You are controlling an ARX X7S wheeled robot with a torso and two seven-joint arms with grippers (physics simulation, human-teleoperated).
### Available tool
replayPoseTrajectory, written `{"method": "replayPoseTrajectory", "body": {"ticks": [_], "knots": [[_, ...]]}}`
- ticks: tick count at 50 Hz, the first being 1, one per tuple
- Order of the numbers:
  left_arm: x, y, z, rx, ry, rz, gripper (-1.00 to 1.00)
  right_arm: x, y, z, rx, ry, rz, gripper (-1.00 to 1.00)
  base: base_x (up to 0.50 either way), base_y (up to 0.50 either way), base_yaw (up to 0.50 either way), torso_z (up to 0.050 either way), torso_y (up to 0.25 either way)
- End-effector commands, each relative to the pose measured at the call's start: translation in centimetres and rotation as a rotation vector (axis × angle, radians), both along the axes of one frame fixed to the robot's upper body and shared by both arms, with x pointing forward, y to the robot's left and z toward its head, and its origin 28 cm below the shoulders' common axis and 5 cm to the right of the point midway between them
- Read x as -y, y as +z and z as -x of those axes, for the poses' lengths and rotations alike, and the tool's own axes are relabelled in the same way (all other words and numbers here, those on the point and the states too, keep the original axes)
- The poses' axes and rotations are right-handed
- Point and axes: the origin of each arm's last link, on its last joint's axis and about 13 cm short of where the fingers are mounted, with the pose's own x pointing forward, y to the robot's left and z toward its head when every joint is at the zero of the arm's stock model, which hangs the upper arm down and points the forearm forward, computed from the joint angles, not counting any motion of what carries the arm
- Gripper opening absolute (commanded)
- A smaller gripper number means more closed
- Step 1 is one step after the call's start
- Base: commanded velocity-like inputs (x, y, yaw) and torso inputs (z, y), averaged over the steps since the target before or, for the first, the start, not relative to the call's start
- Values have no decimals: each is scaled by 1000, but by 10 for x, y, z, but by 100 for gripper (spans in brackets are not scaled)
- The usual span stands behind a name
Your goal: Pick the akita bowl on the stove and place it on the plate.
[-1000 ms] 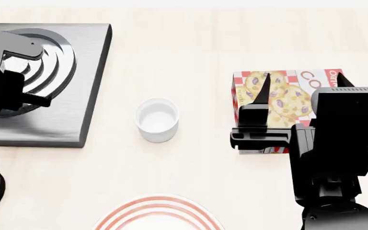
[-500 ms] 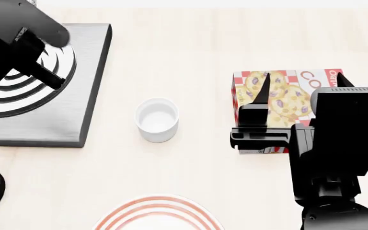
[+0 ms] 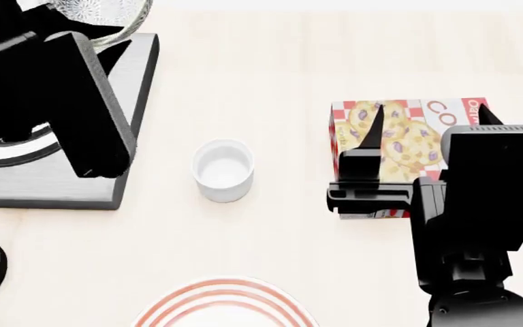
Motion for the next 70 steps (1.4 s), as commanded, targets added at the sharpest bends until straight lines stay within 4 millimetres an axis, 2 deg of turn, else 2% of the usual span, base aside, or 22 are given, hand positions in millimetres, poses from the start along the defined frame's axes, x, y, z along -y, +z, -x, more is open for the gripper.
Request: {"method": "replayPoseTrajectory", "body": {"ticks": [1, 8, 19, 34, 70], "knots": [[7, 15, 21, 50, -173, -147, -100, 0, -1, 0, -1, 0, 1, 100, 0, 0, 0, 0, 0], [14, 18, 36, 47, -318, -251, -100, 0, -1, 0, -1, 0, 1, 100, 0, 0, 0, 0, 0], [23, 14, 59, -24, -450, -333, -100, -1, 1, -1, 0, 3, 3, 100, 0, 0, 0, 0, 1], [31, -7, 82, -136, -540, -438, -100, 0, 0, -1, 0, 2, 2, 100, 0, 0, 0, 0, 0], [43, -46, 87, -325, -577, -541, -100, 0, 1, -1, 2, 3, -4, 100, 0, 0, 0, 0, 0]]}}
